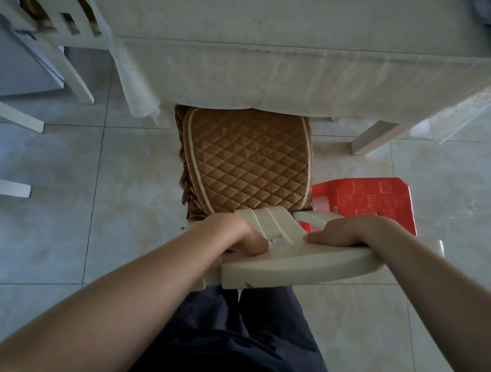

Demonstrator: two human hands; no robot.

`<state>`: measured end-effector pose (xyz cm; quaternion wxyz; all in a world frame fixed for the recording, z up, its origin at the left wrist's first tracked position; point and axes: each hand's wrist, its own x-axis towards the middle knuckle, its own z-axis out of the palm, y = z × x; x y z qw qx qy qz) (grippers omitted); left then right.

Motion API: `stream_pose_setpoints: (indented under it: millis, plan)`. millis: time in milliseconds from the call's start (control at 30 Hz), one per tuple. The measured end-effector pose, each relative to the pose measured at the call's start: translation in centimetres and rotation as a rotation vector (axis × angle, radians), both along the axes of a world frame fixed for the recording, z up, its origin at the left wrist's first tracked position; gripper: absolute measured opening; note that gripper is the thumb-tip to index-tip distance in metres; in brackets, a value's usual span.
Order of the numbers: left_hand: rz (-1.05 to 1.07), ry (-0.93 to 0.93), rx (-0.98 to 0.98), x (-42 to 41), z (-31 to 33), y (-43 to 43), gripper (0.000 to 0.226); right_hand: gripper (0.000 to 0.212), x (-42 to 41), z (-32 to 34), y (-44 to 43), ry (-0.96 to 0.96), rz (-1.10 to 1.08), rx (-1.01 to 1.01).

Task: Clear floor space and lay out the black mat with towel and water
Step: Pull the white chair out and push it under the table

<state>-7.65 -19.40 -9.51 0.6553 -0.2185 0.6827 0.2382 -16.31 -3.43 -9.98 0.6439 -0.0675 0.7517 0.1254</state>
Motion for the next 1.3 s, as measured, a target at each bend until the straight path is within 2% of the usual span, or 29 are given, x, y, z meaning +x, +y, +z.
stream_pose_setpoints:
  millis: [367, 500, 667, 800, 967, 1133, 1300]
  plan:
    - [-0.027, 0.018, -0.046, -4.5, 1.3, -2.6, 0.076, 0.076, -4.2, 1.7, -1.6, -0.027, 0.053, -0.036]
    - [-0.054, 0.021, -0.059, -5.4, 1.0, -3.2, 0.083, 0.076, -5.1, 2.0, -2.3, -0.039, 0.075, -0.059]
    - [-0.084, -0.038, -0.077, -4.2, -0.1, -3.4, 0.076, 0.071, -3.3, 0.7, -2.7, -0.094, 0.167, -0.075]
    - [-0.091, -0.082, -0.056, -3.6, -0.8, -4.5, 0.076, 0.073, -2.8, -0.9, -3.4, -0.185, 0.059, -0.05]
    - [-0.106, -0.065, -0.012, -4.6, -1.1, -5.8, 0.064, 0.076, -3.7, -1.7, -4.6, -0.225, 0.055, -0.013]
    - [-0.137, -0.041, 0.024, -7.1, -0.9, -7.0, 0.062, 0.087, -6.0, -1.3, -6.0, -0.163, 0.091, 0.018]
    - [-0.138, -0.028, 0.036, -10.3, -0.2, -8.7, 0.062, 0.077, -8.7, 0.0, -8.1, -0.099, 0.113, -0.005]
